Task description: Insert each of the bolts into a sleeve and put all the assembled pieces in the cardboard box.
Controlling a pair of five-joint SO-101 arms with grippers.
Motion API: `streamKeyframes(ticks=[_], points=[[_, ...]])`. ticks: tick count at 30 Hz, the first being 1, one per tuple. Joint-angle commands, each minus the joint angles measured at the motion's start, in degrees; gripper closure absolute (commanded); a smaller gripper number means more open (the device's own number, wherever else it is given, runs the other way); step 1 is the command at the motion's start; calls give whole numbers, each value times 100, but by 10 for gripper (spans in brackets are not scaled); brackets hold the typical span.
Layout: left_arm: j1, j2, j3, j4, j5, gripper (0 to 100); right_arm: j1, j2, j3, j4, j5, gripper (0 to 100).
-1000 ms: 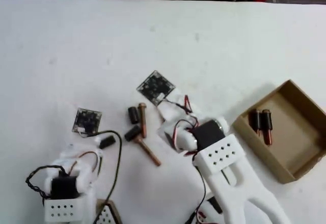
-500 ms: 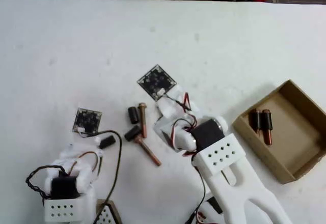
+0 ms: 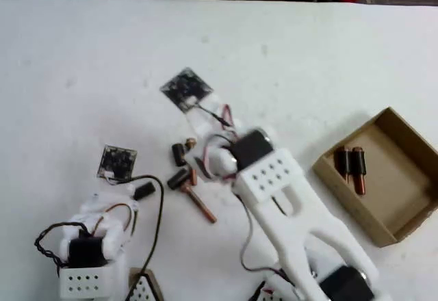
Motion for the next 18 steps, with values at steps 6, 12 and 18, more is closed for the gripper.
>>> streamKeyframes(ticks=[6, 12, 18], points=[[-31, -40, -9, -149, 62, 976, -154, 1508, -1363, 31, -756, 931], [-40, -40, -9, -149, 62, 976, -163, 2404, -1952, 13, -976, 931], [-66, -40, -9, -158, 26, 976, -163, 3090, -2400, 22, -976, 932]])
